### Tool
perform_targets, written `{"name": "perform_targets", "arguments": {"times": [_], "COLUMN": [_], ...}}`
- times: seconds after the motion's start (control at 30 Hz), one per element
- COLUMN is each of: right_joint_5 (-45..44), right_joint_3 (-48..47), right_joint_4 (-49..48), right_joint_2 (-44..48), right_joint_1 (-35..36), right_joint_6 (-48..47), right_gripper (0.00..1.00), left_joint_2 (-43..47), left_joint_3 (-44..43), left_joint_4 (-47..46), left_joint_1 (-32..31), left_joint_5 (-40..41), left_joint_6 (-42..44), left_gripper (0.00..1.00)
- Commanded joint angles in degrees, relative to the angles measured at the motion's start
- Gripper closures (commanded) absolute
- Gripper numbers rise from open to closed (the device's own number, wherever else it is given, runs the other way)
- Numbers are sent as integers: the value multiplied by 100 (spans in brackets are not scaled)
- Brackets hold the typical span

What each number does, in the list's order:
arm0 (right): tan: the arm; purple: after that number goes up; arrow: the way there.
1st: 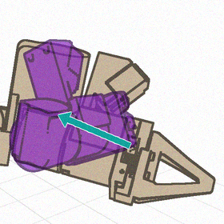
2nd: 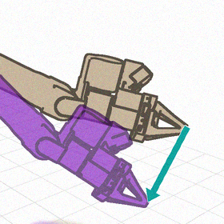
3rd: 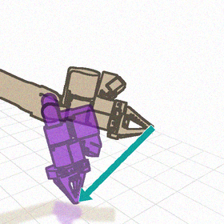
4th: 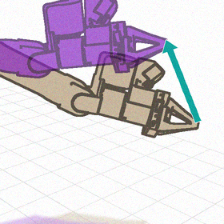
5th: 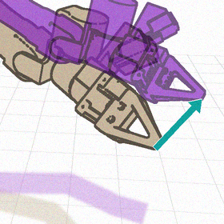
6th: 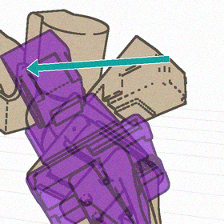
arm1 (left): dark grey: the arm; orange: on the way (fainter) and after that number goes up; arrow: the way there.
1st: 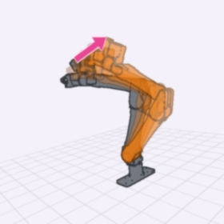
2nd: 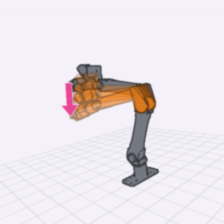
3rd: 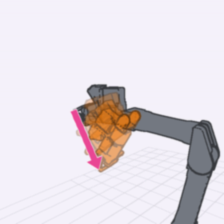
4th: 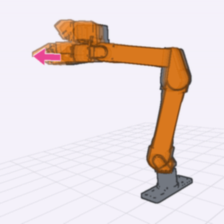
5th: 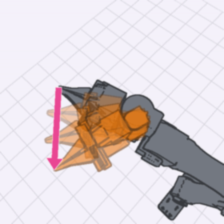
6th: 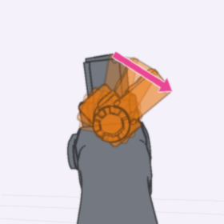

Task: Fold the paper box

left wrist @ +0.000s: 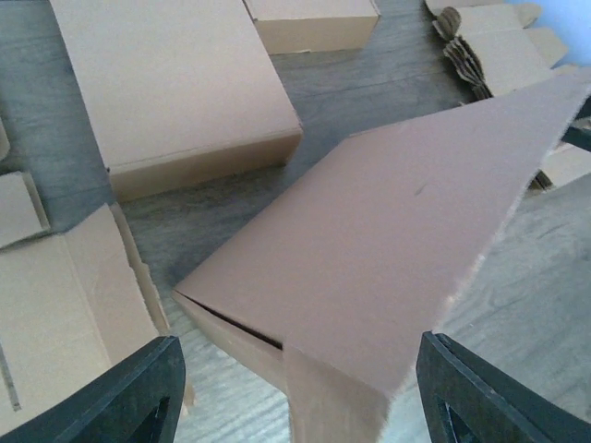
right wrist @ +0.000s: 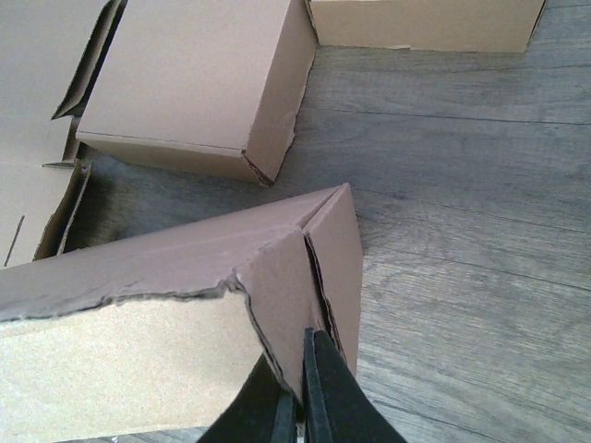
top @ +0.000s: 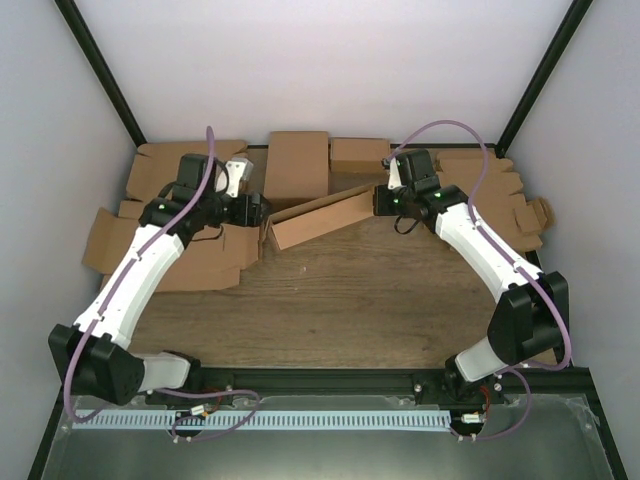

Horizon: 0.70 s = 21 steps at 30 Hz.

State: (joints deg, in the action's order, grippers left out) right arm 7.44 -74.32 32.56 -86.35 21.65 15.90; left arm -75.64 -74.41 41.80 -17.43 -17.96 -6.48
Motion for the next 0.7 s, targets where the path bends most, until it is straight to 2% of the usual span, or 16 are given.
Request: {"name": "perform_targets", "arguments": {"times": [0.0, 0.17, 0.33, 0.47, 0.67], "right_joint_5": [-31, -86, -31, 9, 30], "right_joint_3": [-49, -65, -97, -135, -153], "right_joint_4": [-119, -123, -154, -166, -156], "right_joint_2": [-23, -62, -99, -116, -119], "right_joint_1": [67, 69, 68, 69, 70], "right_joint_6": [-131, -374, -395, -357, -339], "right_gripper": [99, 99, 99, 99, 99], "left_joint_2": [359, 724, 896, 875, 718], "left_joint_3": [205, 570, 930, 1110, 1335], "left_joint_4": [44, 111, 41, -87, -401], "left_joint_1": [20, -1, -82, -246, -401], "left_joint_5": [-447, -777, -597, -286, -255], "left_joint_6": [-94, -391, -480, -578, -747], "left_gripper": [28, 34, 40, 41, 40]}}
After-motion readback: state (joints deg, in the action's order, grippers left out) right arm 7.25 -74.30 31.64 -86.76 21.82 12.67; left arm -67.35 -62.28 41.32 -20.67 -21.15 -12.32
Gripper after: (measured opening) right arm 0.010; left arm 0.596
